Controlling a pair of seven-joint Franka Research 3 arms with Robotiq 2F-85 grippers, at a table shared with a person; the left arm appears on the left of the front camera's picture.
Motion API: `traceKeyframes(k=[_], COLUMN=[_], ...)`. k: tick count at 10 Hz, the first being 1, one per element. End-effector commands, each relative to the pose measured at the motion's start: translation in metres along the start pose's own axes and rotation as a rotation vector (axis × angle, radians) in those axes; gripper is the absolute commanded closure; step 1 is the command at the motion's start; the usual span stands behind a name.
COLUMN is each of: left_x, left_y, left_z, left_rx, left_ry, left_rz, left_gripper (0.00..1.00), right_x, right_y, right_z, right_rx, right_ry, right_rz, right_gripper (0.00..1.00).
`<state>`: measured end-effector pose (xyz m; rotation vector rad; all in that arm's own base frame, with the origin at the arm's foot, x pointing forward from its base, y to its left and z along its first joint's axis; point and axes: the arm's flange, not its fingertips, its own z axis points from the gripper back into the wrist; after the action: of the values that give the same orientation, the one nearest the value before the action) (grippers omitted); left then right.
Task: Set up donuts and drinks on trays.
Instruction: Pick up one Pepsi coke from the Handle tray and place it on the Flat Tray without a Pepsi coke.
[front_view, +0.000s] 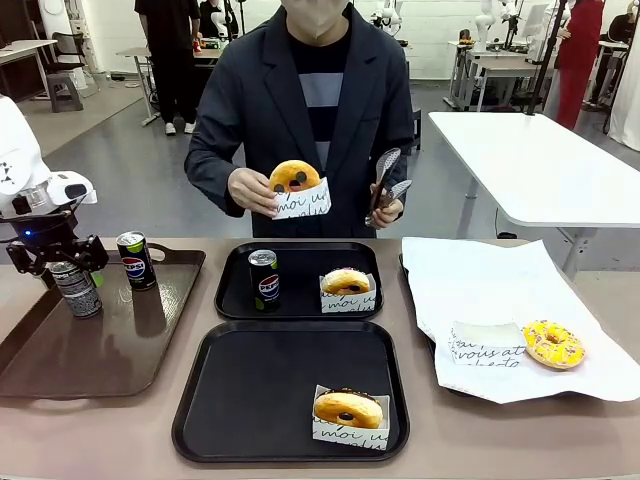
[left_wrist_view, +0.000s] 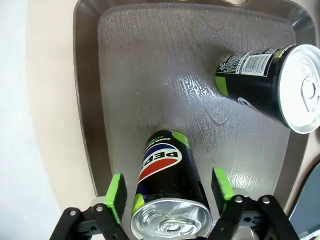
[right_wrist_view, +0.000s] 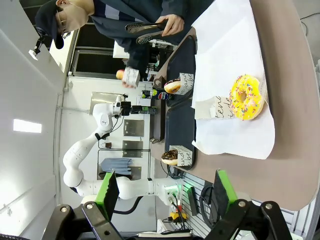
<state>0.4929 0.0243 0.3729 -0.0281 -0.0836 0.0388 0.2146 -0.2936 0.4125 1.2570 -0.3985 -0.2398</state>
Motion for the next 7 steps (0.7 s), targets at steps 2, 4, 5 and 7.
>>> traceKeyframes(k=[2,4,5,7], left_x=[0.000,0.000,0.001,0.000], left_y=[-0.003,-0.003,-0.003,-0.004], left_z=[0.007,0.011,0.013,0.021], left_rx=[-0.027,-0.036,-0.036,-0.023], left_ry=[-0.026,-0.033,-0.033,-0.018], left_rz=[0.011,0.011,0.010,0.010], left_gripper=[0.60,1.00,1.00,0.97], right_x=[0.001,0.001,0.001,0.001], right_y=[0.000,0.000,0.000,0.000], right_z=[0.001,0.001,0.001,0.001], right_rx=[0.018,0.018,0.018,0.018], right_ry=[-0.007,-0.007,-0.007,-0.007], right_rz=[0.021,0.021,0.021,0.021], right_gripper=[0.00,0.00,0.00,0.00])
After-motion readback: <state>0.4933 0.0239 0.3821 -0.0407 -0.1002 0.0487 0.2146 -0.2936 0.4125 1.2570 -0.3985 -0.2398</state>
